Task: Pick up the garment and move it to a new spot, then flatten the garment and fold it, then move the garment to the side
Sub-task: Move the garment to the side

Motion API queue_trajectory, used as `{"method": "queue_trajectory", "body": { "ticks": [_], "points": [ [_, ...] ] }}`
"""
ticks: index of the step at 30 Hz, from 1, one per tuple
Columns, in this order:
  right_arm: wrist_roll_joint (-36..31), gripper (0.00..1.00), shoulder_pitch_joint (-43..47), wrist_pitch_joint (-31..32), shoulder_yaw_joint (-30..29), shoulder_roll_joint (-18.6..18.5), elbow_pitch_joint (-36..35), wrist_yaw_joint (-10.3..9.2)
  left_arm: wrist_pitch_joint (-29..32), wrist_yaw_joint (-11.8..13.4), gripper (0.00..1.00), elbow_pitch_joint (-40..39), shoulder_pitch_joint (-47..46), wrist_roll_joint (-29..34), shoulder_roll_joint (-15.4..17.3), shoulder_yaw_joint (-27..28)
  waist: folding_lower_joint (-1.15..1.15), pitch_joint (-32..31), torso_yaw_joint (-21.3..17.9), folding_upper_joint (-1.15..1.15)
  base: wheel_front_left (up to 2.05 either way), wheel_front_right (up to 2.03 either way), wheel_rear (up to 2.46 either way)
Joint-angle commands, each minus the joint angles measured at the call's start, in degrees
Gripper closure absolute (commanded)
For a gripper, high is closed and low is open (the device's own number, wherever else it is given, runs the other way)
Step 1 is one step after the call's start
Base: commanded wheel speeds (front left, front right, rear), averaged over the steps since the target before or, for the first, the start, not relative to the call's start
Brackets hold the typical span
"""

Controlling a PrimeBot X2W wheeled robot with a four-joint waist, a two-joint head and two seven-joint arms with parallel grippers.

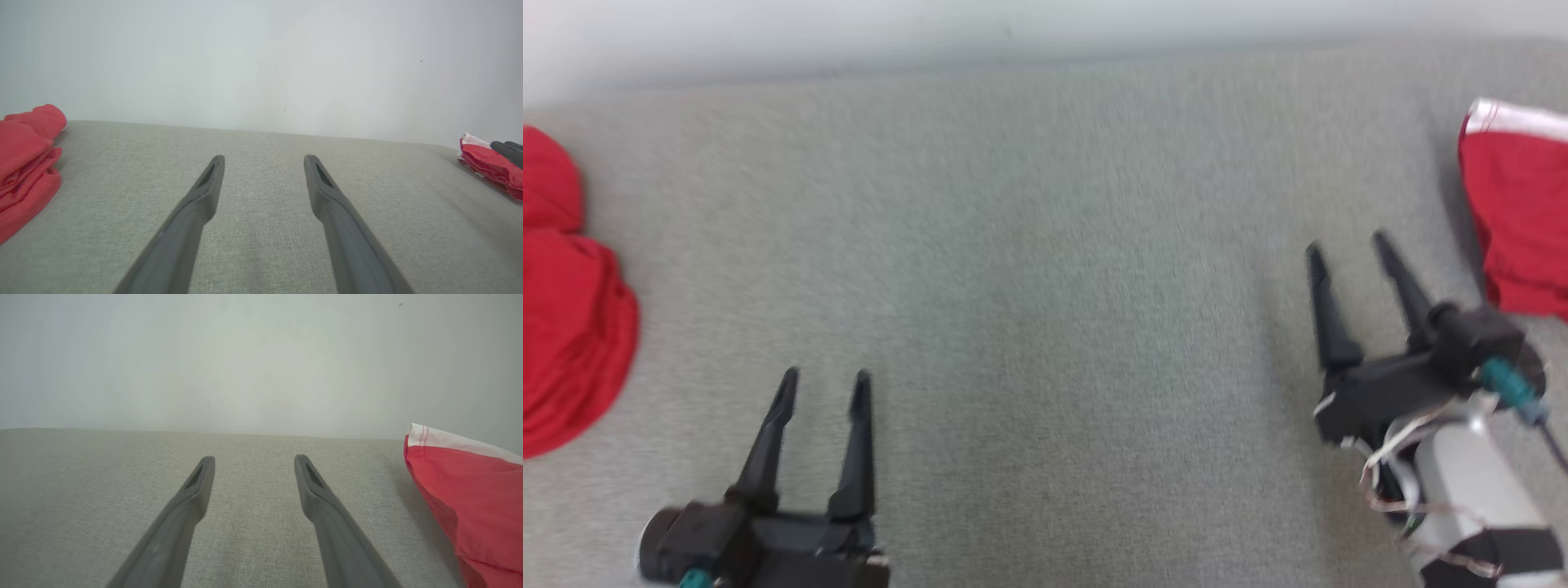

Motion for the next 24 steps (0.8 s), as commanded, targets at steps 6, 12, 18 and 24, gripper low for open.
{"method": "queue_trajectory", "body": {
  "ticks": [6, 12, 18, 24],
  "points": [
    [-0.41, 0.0, 9.45, -0.09, -0.64, 3.61, -5.31, -0.04, -0.21, -0.84, 0.0, 0.82, 6.61, 1.57, -0.72, 4.73, 0.02, -12.19, 3.78, 0.0, 0.0, 0.0, 0.0],
    [-1.5, 0.0, 17.95, -0.09, -2.11, 5.23, -10.64, -0.04, -0.2, -2.91, 0.0, 0.47, 10.53, 2.57, -1.29, 5.56, 0.02, -16.06, 4.64, 0.0, 0.0, 0.0, 0.0],
    [-2.1, 0.0, 25.74, -0.09, -3.21, 6.17, -14.7, -0.04, -0.21, -4.6, 0.0, -0.44, 13.85, 4.72, -1.7, 6.03, 0.02, -18.27, 4.93, 0.0, 0.0, 0.0, 0.0],
    [-2.43, 0.0, 31.39, -0.09, -3.5, 7.23, -14.79, -0.04, -0.21, -5.12, 0.0, -0.4, 16.86, 6.25, -1.87, 6.33, 0.02, -20.55, 4.73, 0.0, 0.0, 0.0, 0.0]
  ]
}}
